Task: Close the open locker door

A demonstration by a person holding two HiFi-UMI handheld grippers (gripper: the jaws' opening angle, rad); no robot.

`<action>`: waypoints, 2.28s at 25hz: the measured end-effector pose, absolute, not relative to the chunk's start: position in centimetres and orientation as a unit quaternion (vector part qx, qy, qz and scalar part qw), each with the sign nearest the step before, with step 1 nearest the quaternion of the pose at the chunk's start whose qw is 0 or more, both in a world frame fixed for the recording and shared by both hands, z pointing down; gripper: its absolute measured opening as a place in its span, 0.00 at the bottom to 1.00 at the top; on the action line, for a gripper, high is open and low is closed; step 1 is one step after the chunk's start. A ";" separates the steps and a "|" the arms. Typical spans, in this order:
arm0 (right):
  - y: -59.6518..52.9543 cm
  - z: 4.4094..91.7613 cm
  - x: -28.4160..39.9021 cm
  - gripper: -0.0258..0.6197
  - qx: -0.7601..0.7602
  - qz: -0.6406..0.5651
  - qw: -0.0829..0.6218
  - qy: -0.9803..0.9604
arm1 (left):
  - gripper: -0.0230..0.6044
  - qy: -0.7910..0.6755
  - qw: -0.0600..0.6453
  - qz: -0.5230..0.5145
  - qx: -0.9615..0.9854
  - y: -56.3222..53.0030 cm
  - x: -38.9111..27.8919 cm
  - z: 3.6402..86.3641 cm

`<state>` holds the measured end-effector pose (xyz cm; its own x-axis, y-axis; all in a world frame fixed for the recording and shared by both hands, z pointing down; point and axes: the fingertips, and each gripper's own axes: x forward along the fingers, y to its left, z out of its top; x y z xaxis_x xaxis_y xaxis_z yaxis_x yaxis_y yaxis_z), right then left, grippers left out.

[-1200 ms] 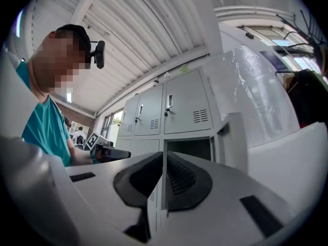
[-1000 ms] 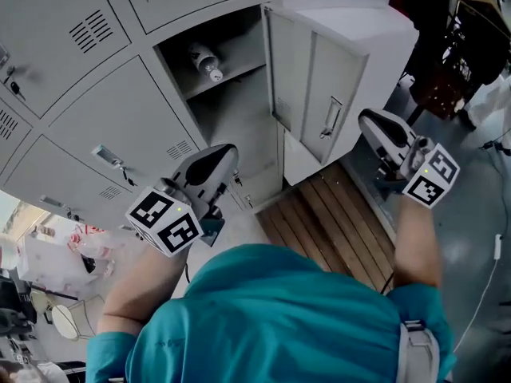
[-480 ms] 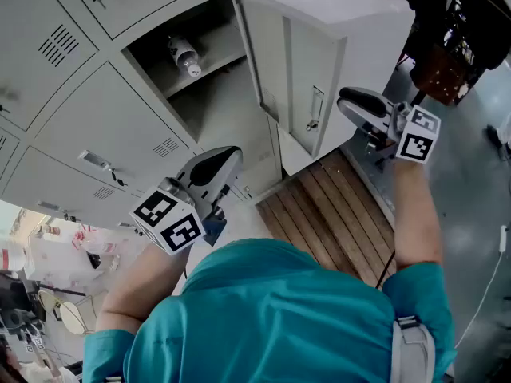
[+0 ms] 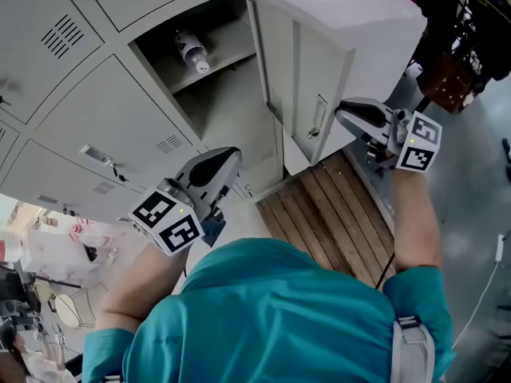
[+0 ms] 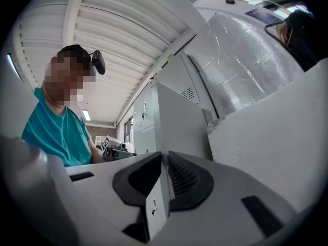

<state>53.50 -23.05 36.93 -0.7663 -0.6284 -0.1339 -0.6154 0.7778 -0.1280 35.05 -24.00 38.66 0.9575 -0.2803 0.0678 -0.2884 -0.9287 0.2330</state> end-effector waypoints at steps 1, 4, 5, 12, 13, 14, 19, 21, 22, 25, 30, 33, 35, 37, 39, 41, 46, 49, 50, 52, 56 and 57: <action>-23.0 36.9 52.9 0.10 -0.329 -0.036 0.079 0.940 | 0.04 -0.146 0.122 0.015 0.982 -24.1 34.8 38.6; -23.0 36.9 51.1 0.10 -0.326 -0.027 0.062 0.943 | 0.04 -0.152 0.124 0.011 0.981 -24.4 33.9 38.5; -23.0 36.9 50.4 0.10 -0.327 -0.024 0.058 0.943 | 0.04 -0.153 0.124 0.009 0.980 -24.6 33.6 38.5; -23.4 36.9 45.7 0.10 -0.356 0.010 0.040 0.934 | 0.04 -0.168 0.125 0.003 0.978 -25.8 30.2 38.6; -23.6 36.9 45.0 0.10 -0.362 0.015 0.037 0.931 | 0.04 -0.171 0.125 0.001 0.977 -26.0 29.6 38.6; -23.8 36.9 44.3 0.10 -0.367 0.019 0.035 0.929 | 0.04 -0.174 0.125 -0.001 0.977 -26.2 29.0 38.5; -24.7 36.9 41.3 0.10 -0.388 0.024 0.037 0.920 | 0.04 -0.185 0.125 -0.007 0.975 -27.1 25.7 38.4; -25.2 36.9 40.2 0.10 -0.394 0.025 0.040 0.918 | 0.04 -0.190 0.125 -0.010 0.974 -27.5 24.3 38.5; -25.4 36.9 39.7 0.10 -0.397 0.024 0.041 0.916 | 0.04 -0.193 0.126 -0.011 0.973 -27.7 23.6 38.6; -26.3 36.9 38.1 0.10 -0.407 0.022 0.044 0.912 | 0.04 -0.200 0.128 -0.014 0.971 -28.2 21.5 38.7; -28.0 36.9 35.5 0.11 -0.421 0.024 0.037 0.906 | 0.04 -0.209 0.130 -0.021 0.969 -28.9 18.3 38.8; -29.2 36.9 34.0 0.11 -0.429 0.023 0.036 0.902 | 0.04 -0.214 0.133 -0.023 0.967 -29.4 16.4 39.0; -29.9 36.9 33.2 0.10 -0.434 0.021 0.035 0.900 | 0.04 -0.219 0.134 -0.022 0.966 -29.7 15.2 39.2; -30.7 36.8 32.4 0.10 -0.438 0.019 0.036 0.898 | 0.04 -0.225 0.135 -0.023 0.965 -30.2 14.1 39.3; -31.4 36.8 31.7 0.10 -0.441 0.019 0.037 0.897 | 0.04 -0.229 0.136 -0.024 0.964 -30.5 13.2 39.3; -32.2 36.8 31.0 0.10 -0.443 0.018 0.037 0.896 | 0.04 -0.232 0.137 -0.024 0.963 -30.8 12.3 39.4; -34.4 36.8 29.4 0.10 -0.443 0.017 0.039 0.896 | 0.04 -0.241 0.139 -0.024 0.960 -31.8 10.6 39.6; -35.9 36.9 28.8 0.08 -0.446 0.016 0.039 0.894 | 0.04 -0.246 0.140 -0.023 0.959 -32.3 9.8 39.8; -36.3 36.9 28.6 0.08 -0.447 0.014 0.039 0.893 | 0.04 -0.248 0.140 -0.023 0.958 -32.5 9.6 39.8; -37.3 36.9 28.4 0.08 -0.448 0.012 0.041 0.893 | 0.04 -0.251 0.140 -0.022 0.958 -32.9 9.3 39.8; -39.1 36.9 28.0 0.08 -0.455 0.010 0.041 0.890 | 0.04 -0.256 0.138 -0.020 0.956 -33.6 8.8 39.8; -39.6 36.9 27.9 0.07 -0.457 0.009 0.040 0.888 | 0.04 -0.258 0.137 -0.020 0.956 -33.8 8.6 39.8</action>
<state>27.89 -39.58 36.90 -0.5789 -0.8115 -0.0799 -0.8129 0.5820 -0.0207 8.64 -33.78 39.80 0.8662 -0.4987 0.0331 -0.4879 -0.8293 0.2725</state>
